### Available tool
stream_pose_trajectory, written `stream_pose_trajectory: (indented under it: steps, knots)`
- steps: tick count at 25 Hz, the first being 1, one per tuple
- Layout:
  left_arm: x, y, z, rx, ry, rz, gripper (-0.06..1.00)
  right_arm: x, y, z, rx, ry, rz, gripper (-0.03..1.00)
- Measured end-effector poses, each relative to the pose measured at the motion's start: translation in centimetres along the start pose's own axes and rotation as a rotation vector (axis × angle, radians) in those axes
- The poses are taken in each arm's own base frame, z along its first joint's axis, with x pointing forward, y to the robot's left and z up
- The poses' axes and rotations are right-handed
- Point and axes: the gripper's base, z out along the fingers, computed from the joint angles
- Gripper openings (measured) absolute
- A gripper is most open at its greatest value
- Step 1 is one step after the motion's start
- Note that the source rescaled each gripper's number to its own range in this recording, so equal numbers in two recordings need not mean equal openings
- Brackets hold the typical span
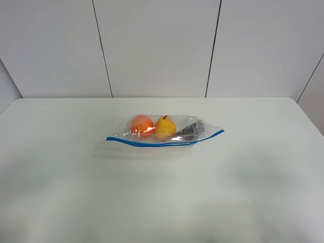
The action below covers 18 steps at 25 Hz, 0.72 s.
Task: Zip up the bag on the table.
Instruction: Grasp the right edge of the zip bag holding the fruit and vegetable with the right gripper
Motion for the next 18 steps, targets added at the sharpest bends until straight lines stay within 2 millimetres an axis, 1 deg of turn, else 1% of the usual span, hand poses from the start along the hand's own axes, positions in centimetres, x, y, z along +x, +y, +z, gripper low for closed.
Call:
stream_pose_trajectory:
  steps: [9,11,14,16,18]
  knots:
    - [0.0,0.0,0.0,0.000,0.000,0.000,1.00,0.0,0.0,0.0,0.000,0.000,0.001,1.00]
    - [0.0,0.0,0.0,0.000,0.000,0.000,1.00,-0.3,0.0,0.2,-0.001,0.016,0.001,1.00]
    - [0.0,0.0,0.0,0.000,0.000,0.000,1.00,-2.3,0.0,1.1,-0.018,0.090,0.011,1.00]
    - [0.0,0.0,0.0,0.000,0.000,0.000,1.00,-4.5,0.0,2.0,-0.035,0.136,0.023,1.00]
    - [0.0,0.0,0.0,0.000,0.000,0.000,1.00,-6.9,0.1,3.7,-0.059,0.209,0.041,1.00]
